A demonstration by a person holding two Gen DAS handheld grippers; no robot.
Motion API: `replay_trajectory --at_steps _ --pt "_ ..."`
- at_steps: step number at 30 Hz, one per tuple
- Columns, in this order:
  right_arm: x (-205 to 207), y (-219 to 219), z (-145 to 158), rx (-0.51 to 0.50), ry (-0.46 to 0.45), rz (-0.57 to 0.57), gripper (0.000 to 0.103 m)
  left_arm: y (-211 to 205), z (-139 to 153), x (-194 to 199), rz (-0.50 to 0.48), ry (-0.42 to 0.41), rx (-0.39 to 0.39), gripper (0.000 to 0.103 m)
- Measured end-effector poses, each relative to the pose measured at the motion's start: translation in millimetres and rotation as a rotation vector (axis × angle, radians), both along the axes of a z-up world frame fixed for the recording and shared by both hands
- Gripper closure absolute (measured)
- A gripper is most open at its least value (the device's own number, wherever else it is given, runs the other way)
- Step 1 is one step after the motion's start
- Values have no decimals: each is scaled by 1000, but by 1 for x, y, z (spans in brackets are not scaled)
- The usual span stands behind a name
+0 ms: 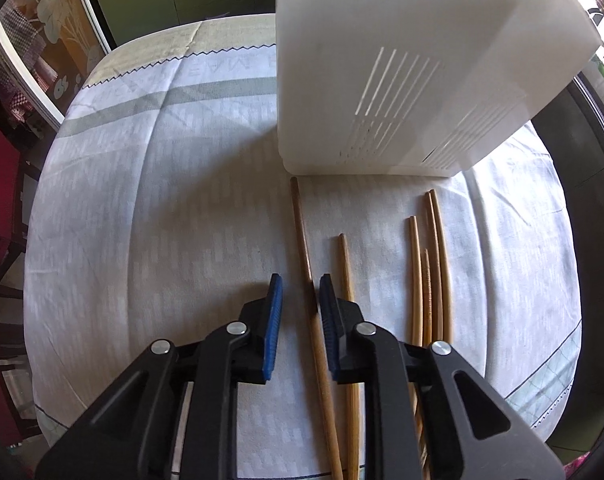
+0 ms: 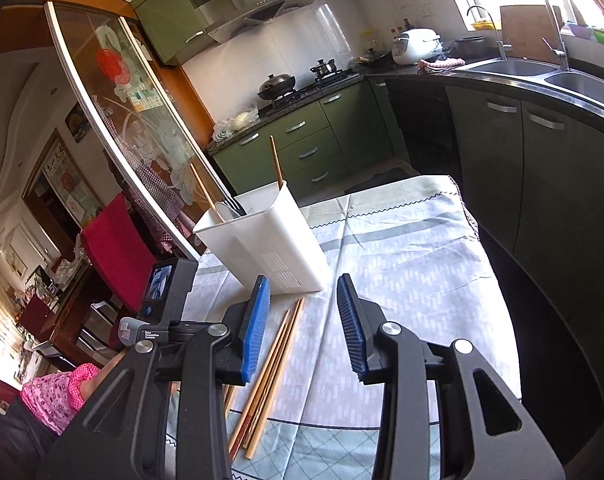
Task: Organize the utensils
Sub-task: 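Grasp and lift another chopstick with the left gripper while the right gripper grasps one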
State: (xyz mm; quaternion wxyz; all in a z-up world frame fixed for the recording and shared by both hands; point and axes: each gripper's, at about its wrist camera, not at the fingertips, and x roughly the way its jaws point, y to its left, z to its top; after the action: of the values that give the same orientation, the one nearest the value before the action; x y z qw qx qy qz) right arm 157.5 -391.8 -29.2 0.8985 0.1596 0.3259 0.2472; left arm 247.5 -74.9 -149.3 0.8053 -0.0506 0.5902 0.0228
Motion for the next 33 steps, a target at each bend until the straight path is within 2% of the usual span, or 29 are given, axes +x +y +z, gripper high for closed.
replay_trajectory --at_steps 5,10,14,19,22,24,26,28,33 --pt "-1 -5 -1 10 7 -11 63 -13 -4 1 -4 -1 28 96" --pt "4 2 -8 -10 33 2 63 -6 2 -10 7 -22 5 97" --pt "16 24 -29 -67 104 46 63 11 25 -29 29 -128 -7 97" --pt "38 61 -65 -148 196 76 61 35 69 -78 66 -371 -40 97" --pt "50 87 -84 -197 229 101 61 49 91 -107 89 -524 -21 97" --pt "59 103 -97 -226 259 111 61 60 102 -122 99 -597 -13 97" --pt "69 119 -107 -252 288 120 64 68 109 -134 102 -641 -3 97" --pt "77 133 -114 -280 307 125 72 74 111 -140 94 -665 6 97" --pt "92 154 -125 -334 346 113 78 81 111 -147 73 -686 6 97"
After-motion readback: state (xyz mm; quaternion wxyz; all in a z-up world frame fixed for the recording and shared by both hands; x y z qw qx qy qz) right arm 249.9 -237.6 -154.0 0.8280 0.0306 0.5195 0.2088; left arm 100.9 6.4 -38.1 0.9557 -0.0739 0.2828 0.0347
